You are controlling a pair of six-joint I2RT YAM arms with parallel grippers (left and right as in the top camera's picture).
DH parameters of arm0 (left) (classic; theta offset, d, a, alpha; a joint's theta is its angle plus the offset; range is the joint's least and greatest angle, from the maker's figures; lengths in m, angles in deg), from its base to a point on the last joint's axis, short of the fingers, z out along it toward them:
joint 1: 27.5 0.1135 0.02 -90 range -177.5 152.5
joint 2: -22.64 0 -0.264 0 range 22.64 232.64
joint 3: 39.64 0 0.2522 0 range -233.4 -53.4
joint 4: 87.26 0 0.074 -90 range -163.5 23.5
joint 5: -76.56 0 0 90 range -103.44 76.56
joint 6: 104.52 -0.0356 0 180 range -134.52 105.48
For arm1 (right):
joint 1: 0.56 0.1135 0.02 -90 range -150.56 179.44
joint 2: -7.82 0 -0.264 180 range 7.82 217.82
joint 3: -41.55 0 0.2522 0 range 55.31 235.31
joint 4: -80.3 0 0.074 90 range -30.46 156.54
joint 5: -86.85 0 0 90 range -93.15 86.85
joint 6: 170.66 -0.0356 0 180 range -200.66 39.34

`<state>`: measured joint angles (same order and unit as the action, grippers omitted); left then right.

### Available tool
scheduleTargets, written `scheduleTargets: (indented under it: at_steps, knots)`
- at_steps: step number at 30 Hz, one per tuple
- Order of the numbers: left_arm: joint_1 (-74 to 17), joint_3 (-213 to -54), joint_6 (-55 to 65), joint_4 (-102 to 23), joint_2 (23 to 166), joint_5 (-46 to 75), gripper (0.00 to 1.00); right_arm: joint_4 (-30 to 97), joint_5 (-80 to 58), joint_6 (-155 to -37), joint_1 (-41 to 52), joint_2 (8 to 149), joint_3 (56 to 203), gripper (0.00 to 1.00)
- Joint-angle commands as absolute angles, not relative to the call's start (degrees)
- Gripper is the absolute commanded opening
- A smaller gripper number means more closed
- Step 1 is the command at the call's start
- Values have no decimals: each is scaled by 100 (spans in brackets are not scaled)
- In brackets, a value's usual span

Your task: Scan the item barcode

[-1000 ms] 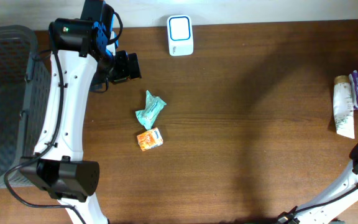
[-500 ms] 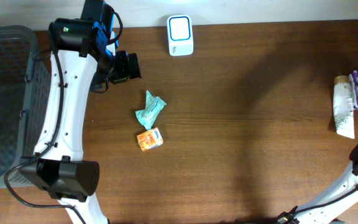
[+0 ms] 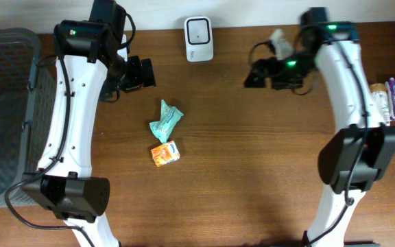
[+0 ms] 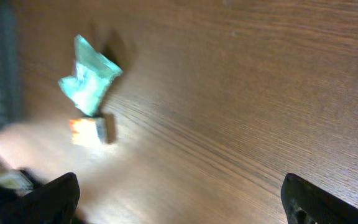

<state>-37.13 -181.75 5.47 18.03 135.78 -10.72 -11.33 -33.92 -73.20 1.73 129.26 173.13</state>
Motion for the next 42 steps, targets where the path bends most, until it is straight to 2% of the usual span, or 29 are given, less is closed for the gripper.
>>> scheduleTargets:
  at_steps: [1,3,10,14,16,23,24,25,26,27,36,42]
  knots:
    - [-3721,-18201,560,1811,13568,-1091,99,-997,-2032,-8041,433,12939,17285,99]
    - [-3721,-18201,560,1811,13568,-1091,99,-949,-1626,-8594,299,12939,17285,99]
    - [-3723,-18201,562,1800,13568,-1078,99,-953,-1298,-8605,-516,12942,17285,99]
    - [-3730,-18201,418,1809,13568,-147,99,-953,-1298,-8605,-547,12942,17285,99]
    - [-3946,-18112,-100,2181,13602,-283,99,-953,-1298,-8605,-547,12942,17285,99]
    - [-5118,-16105,-225,2190,13622,-1148,99,-953,-1298,-8605,-547,12942,17285,99]
    - [-5267,-15710,-225,1969,13622,-1362,93,-953,-1298,-8605,-547,12942,17285,99]
    - [-5382,-15360,-225,1696,13622,-1566,74,-953,-1298,-8605,-547,12942,17285,99]
    - [-5461,-15021,-225,1403,13622,-1804,78,-953,-1298,-8605,-547,12942,17285,99]
    - [-5472,-14820,-225,1197,13622,-1920,99,-953,-1298,-8605,-547,12942,17285,99]
    - [-5293,-13439,-502,-593,13622,-2176,100,-953,-1298,-8605,-547,12942,17285,99]
    - [-5190,-13211,-1158,-997,13622,552,99,-953,-1298,-8605,-547,12942,17285,99]
